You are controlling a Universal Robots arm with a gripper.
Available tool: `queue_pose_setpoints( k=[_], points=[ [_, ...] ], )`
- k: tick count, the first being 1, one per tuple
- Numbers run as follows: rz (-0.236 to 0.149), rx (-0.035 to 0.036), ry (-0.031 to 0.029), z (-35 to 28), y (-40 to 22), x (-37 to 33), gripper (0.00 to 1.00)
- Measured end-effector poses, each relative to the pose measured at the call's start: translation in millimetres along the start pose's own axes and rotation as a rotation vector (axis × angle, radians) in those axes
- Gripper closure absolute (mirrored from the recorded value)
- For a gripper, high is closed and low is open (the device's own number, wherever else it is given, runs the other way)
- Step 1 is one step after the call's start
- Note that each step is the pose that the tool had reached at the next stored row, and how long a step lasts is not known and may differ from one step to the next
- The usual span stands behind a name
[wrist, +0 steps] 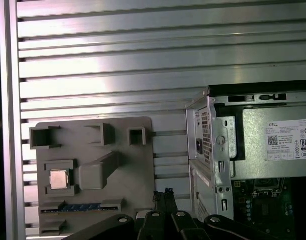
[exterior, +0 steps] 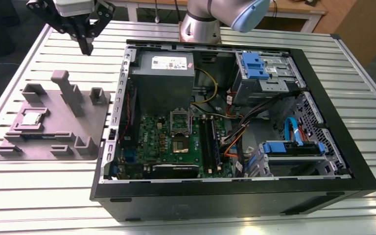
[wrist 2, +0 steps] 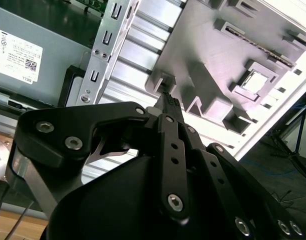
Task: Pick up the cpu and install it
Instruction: 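Reach for the cpu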
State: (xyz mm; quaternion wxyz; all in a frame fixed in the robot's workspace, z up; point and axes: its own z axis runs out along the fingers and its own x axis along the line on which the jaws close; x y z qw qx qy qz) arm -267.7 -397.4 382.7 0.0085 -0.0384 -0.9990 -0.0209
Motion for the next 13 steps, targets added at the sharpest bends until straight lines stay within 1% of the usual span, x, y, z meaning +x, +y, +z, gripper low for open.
queue_pose_setpoints(
  k=[13],
  points=[
    [0.0,-0.0001,-0.0001,0.2,-0.2,2.6,0.9]
  ],
)
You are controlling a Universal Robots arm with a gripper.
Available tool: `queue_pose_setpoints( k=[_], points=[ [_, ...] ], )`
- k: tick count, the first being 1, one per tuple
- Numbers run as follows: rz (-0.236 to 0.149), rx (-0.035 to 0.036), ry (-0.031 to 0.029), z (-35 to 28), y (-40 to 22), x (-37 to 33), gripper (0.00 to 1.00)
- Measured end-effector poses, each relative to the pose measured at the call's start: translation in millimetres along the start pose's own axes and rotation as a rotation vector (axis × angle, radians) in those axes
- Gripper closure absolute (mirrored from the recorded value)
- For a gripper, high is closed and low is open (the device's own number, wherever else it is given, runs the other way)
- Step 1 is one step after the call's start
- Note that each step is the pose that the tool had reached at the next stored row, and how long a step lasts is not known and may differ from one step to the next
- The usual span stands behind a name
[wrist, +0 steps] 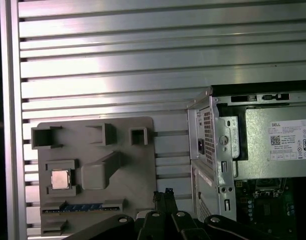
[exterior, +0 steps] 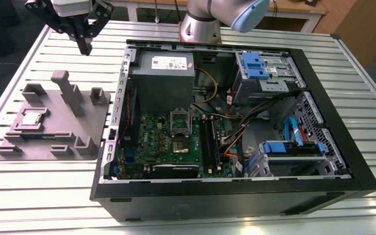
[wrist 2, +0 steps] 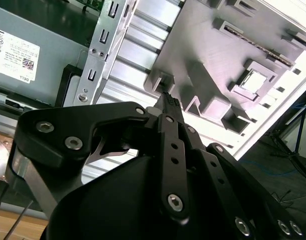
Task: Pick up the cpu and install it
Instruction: 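Reach for the cpu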
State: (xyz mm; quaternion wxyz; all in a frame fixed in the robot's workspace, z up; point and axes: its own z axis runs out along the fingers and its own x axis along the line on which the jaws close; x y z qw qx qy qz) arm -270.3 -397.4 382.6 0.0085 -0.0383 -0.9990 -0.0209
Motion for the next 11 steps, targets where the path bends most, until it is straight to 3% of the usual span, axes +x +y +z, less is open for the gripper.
queue_pose_setpoints(
  k=[11],
  points=[
    [0.0,0.0,0.0001,0.1,-0.2,2.1,0.9]
  ],
)
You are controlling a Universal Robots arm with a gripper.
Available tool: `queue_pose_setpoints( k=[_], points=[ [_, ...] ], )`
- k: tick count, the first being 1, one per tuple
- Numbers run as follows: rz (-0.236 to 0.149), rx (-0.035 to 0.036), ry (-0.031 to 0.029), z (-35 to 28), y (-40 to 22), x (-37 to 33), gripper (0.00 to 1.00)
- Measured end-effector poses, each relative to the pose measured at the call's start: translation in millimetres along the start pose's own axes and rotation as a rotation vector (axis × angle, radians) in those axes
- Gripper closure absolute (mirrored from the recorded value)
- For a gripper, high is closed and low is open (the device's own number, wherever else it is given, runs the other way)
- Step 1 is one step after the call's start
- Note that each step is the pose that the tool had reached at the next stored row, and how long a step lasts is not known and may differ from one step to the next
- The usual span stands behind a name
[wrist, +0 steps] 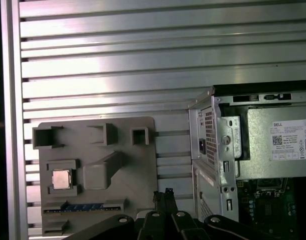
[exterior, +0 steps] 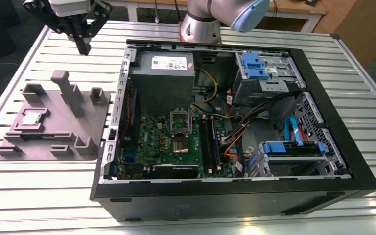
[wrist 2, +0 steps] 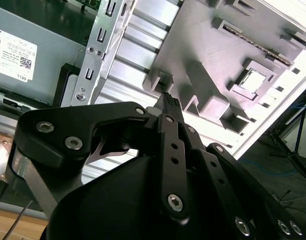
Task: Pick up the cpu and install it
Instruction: 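Reach for the cpu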
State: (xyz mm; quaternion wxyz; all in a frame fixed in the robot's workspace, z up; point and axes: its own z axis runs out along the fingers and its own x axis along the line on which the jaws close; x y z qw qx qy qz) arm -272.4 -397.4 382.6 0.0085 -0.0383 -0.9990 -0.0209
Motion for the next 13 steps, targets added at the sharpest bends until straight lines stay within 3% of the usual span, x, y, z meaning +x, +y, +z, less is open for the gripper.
queue_pose_setpoints(
  k=[13],
  points=[
    [0.0,0.0,0.0,0.1,-0.2,2.2,0.9]
  ],
)
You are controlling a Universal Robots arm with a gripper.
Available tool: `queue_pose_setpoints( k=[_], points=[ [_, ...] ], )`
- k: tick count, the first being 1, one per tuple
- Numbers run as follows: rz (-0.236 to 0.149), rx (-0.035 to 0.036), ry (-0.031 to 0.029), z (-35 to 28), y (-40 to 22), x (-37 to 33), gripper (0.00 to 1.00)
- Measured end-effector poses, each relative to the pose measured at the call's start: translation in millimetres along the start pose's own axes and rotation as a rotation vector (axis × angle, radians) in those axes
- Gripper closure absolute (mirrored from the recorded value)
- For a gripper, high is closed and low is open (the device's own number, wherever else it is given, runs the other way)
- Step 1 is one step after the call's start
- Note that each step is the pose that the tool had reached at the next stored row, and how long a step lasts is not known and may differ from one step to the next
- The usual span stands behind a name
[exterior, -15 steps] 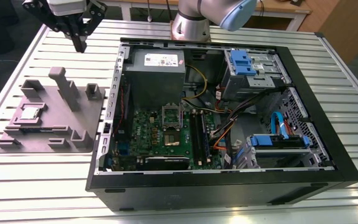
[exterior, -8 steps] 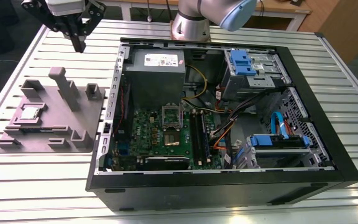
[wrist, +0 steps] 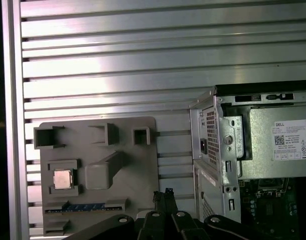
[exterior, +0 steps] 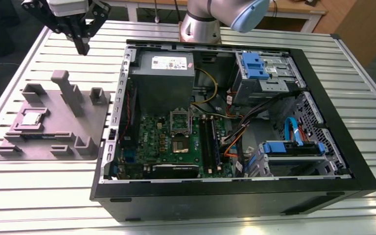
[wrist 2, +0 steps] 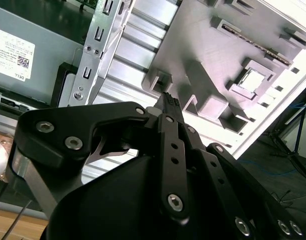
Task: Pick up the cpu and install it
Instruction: 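Reach for the cpu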
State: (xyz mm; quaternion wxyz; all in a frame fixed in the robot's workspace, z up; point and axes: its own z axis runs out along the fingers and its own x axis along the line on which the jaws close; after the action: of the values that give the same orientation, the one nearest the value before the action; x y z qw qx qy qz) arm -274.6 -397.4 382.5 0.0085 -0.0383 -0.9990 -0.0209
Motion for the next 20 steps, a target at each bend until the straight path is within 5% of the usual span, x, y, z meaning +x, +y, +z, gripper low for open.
queue_pose_setpoints(
  k=[20],
  points=[
    [0.0,0.0001,0.0001,0.9,-0.4,4.8,0.9]
  ],
)
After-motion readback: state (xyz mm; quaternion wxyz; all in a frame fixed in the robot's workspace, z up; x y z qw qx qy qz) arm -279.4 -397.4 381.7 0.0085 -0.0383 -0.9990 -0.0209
